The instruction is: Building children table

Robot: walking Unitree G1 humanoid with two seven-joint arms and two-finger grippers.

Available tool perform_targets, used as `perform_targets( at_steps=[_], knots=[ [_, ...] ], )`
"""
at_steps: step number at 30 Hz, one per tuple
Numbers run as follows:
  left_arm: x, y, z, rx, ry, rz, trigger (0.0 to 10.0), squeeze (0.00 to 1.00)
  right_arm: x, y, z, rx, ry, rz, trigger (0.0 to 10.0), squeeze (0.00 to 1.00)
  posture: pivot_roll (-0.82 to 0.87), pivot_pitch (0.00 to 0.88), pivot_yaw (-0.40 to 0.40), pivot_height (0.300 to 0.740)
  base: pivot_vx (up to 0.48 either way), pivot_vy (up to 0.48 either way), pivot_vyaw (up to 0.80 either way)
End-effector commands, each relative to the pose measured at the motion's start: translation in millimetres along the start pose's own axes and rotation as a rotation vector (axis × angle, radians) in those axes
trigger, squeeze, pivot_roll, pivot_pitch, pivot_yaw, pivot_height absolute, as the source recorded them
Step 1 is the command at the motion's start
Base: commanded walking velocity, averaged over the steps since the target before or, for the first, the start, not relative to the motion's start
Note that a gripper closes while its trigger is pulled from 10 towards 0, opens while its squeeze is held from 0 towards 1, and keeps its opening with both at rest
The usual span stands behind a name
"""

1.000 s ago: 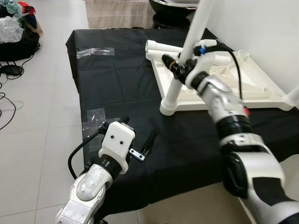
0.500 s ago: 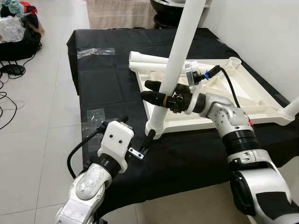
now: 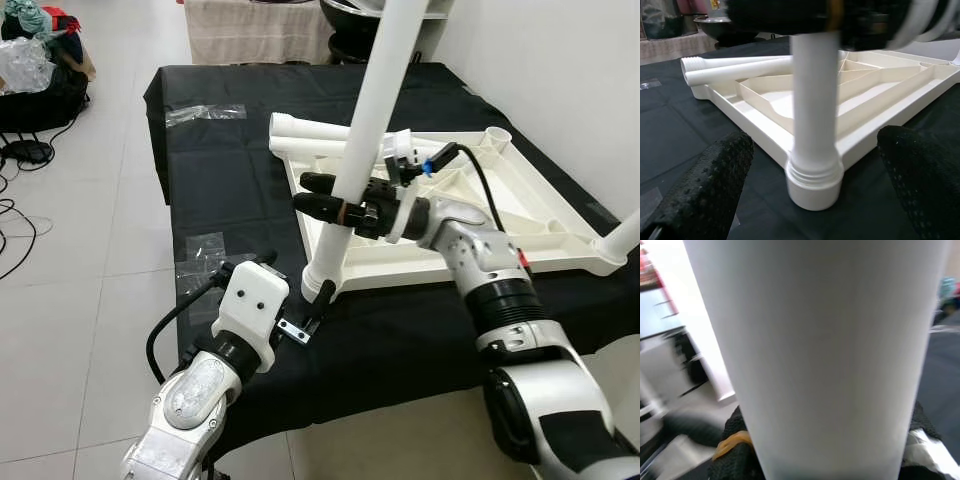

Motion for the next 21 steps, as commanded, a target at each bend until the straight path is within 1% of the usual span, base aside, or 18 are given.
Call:
perform_targets(
  at_steps=[1,2,3,4,5,6,7,8,9,10,11,12,14,16,17,19,20,21],
  knots=[
    [1.4,-1.5,5.1,-0.010,-0.018,0.000,10.0,0.00,-3.2,3.8,37.7,0.031,-0.304,0.070,0.0,0.00,0.09,0.098,-0.104,0.740,0.000,0.000,0.00],
    [1.7,-1.4,5.1,-0.010,-0.019,0.000,10.0,0.00,-4.8,4.4,49.8,0.020,-0.416,0.078,0.0,0.00,0.09,0.098,-0.104,0.740,0.000,0.000,0.00],
    [1.9,-1.3,4.9,-0.010,-0.019,0.001,10.0,0.00,-13.5,3.0,68.9,0.018,-0.597,0.080,0.0,0.00,0.09,0.100,-0.103,0.740,0.000,0.000,0.00],
    [1.9,-1.3,4.9,-0.010,-0.019,0.001,10.0,0.00,-13.5,3.0,68.9,0.018,-0.597,0.080,0.0,0.00,0.09,0.100,-0.103,0.740,0.000,0.000,0.00],
    [1.9,-1.3,4.8,-0.010,-0.019,0.001,10.0,0.00,-20.9,1.6,79.8,0.019,-0.709,0.079,0.0,0.00,0.09,0.100,-0.103,0.740,0.000,0.000,0.00],
    [2.0,-0.9,4.6,-0.011,-0.019,0.002,10.0,0.00,-42.0,1.1,97.5,0.043,-0.908,0.104,0.0,0.00,0.09,0.105,-0.098,0.740,0.000,0.000,0.00],
    [2.2,-0.6,4.5,-0.011,-0.019,0.003,10.0,0.00,-58.1,0.1,107.4,0.062,-1.042,0.121,0.0,0.00,0.09,0.105,-0.098,0.740,0.000,0.000,0.00],
    [2.5,-0.5,4.3,-0.009,-0.019,0.003,10.0,0.00,-74.9,1.9,114.0,0.042,-1.166,0.135,0.0,0.00,0.09,0.106,-0.100,0.740,0.000,0.000,0.00],
    [2.5,-0.5,4.3,-0.009,-0.019,0.003,10.0,0.00,-74.9,1.9,114.0,0.042,-1.166,0.135,0.0,0.00,0.09,0.106,-0.100,0.740,0.000,0.000,0.00],
    [2.7,-0.5,4.2,-0.009,-0.019,0.002,10.0,0.00,-85.6,3.6,117.0,0.023,-1.242,0.144,0.0,0.00,0.09,0.106,-0.100,0.740,0.000,0.000,0.00],
    [2.8,-0.6,4.2,-0.008,-0.020,0.002,10.0,0.00,-89.4,5.1,117.6,0.005,-1.270,0.148,0.0,0.00,0.09,0.106,-0.100,0.740,0.000,0.000,0.00],
    [2.8,-0.6,4.2,-0.008,-0.020,0.002,10.0,0.00,-89.4,5.1,117.6,0.005,-1.270,0.148,0.0,0.00,0.09,0.106,-0.100,0.740,0.000,0.000,0.00],
    [2.9,-0.5,4.1,-0.007,-0.020,0.003,10.0,0.00,-93.9,7.2,116.1,-0.005,-1.332,0.166,0.0,0.00,0.09,0.106,-0.100,0.740,0.000,0.000,0.00],
    [2.9,-0.5,4.1,-0.007,-0.020,0.003,10.0,0.00,-93.9,7.2,116.1,-0.005,-1.332,0.166,0.0,0.00,0.09,0.106,-0.100,0.740,0.000,0.000,0.00],
    [3.0,-0.6,4.1,-0.007,-0.020,0.004,10.0,0.00,-99.1,7.6,114.4,-0.002,-1.392,0.179,0.0,0.00,0.09,0.107,-0.097,0.740,0.000,0.000,0.00],
    [3.3,-0.7,4.7,-0.008,-0.022,0.005,10.0,0.00,-97.6,7.7,112.0,0.009,-1.423,0.197,0.0,0.00,0.08,0.106,-0.098,0.740,0.000,0.000,0.00],
    [3.5,-0.7,5.5,-0.012,-0.024,0.005,10.0,0.00,-88.9,10.1,108.9,0.008,-1.403,0.214,10.0,0.00,0.08,0.106,-0.098,0.740,0.000,0.000,0.00],
    [3.6,-0.8,6.2,-0.013,-0.026,0.005,10.0,0.00,-79.6,13.8,105.7,-0.003,-1.366,0.230,10.0,0.00,0.08,0.106,-0.098,0.740,0.000,0.000,0.00]
  ],
)
Point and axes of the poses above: a point about 5 cm out from each wrist's last joint towards the gripper, its own x axis pointing out of the wrist towards the gripper, its own y axis along the axis of the wrist's last joint, z = x × y, the point moved 6 cm from there along x, pointing out of the wrist towards the gripper, and after that the axes turned 6 degrees about x, right-handed, at the moved point
